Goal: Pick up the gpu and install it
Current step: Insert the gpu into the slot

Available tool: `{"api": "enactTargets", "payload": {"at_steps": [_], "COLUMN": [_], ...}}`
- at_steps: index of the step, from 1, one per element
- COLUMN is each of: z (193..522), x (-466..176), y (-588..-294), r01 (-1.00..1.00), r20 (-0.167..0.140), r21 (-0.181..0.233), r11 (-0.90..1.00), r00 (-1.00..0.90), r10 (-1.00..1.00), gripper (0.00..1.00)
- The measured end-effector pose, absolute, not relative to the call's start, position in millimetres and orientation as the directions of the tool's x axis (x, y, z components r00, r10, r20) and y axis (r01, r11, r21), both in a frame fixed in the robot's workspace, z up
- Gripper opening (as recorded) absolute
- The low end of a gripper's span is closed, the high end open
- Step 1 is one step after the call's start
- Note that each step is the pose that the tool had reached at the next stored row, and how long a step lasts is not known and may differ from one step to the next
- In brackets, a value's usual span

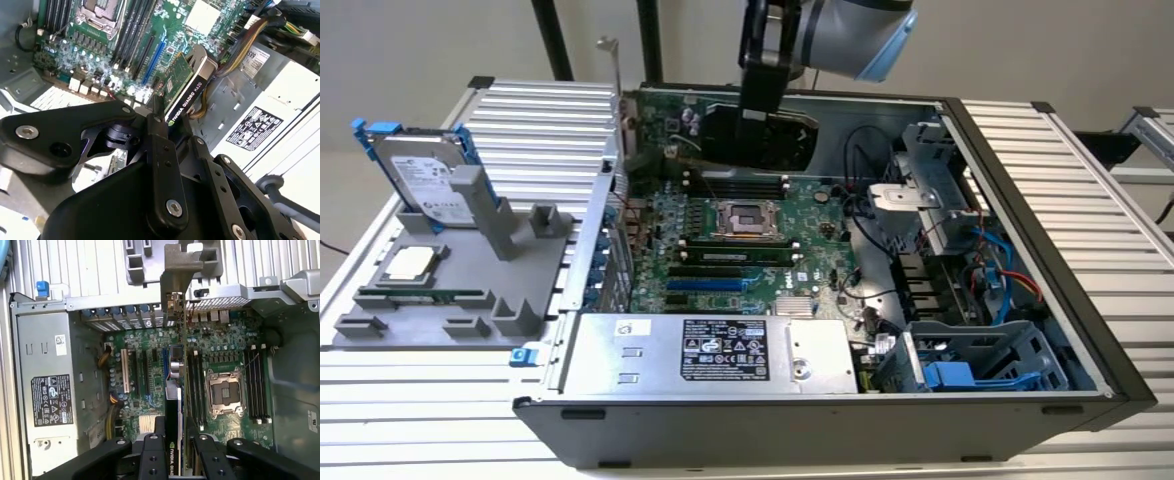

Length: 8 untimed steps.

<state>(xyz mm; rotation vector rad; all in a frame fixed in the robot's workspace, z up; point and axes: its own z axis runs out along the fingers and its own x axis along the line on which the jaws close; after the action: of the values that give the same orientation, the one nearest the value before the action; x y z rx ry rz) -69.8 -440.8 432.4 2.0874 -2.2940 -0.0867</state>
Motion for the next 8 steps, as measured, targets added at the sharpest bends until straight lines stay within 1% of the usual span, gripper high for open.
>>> {"api": "enactTargets", "payload": {"at_steps": [8], "z": [432.5], "x": [-69.9], "y": [-440.8], "r01": [-0.997], "r20": [-0.009], "r21": [0.067], "r11": [0.029], "r00": [-0.029], "r10": [-1.000], "gripper": [0.00]}}
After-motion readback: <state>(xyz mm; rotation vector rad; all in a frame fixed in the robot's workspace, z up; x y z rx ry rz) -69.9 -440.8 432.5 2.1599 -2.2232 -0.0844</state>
